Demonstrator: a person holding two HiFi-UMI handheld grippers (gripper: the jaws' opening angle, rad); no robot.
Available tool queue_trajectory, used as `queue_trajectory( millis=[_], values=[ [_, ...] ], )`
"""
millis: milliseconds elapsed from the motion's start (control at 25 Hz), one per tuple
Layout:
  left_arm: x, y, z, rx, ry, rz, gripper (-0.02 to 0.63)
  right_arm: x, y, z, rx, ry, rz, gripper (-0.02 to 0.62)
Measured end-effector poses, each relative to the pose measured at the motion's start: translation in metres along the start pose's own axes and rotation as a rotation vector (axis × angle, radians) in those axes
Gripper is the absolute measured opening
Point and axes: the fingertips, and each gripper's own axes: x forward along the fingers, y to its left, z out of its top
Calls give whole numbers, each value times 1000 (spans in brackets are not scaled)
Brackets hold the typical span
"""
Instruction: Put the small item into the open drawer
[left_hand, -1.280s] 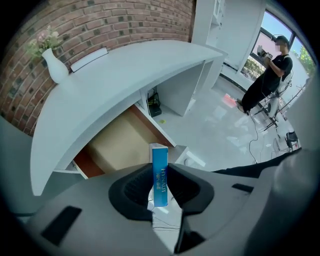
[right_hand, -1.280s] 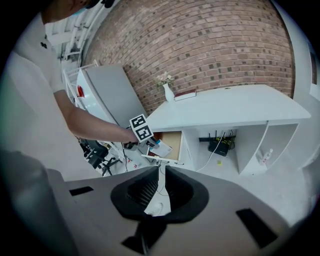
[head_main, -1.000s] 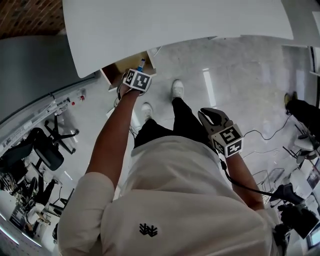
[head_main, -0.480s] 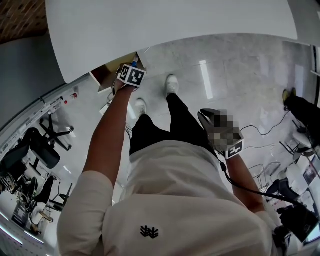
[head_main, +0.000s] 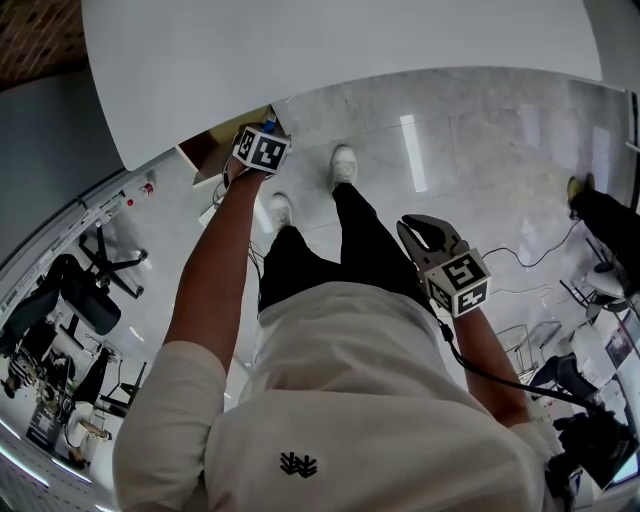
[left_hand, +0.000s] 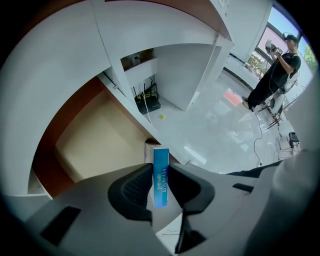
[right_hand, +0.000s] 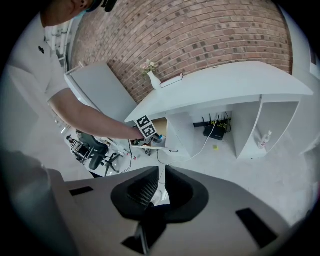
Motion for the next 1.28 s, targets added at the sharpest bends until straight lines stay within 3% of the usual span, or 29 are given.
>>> queue_trajectory(
  millis=[800,1040,1280],
  values=[
    [-5,-6,-14,-18,-30,-12,161,9,11,-5,-10,-6,9,63],
    [-32,-8,-21,-32,-82,-43,164,10,29,6,-38,-15,20,63],
    [-76,-3,-31,-55,-187,-65,167,18,67,22,-75,-45,37,63]
  ],
)
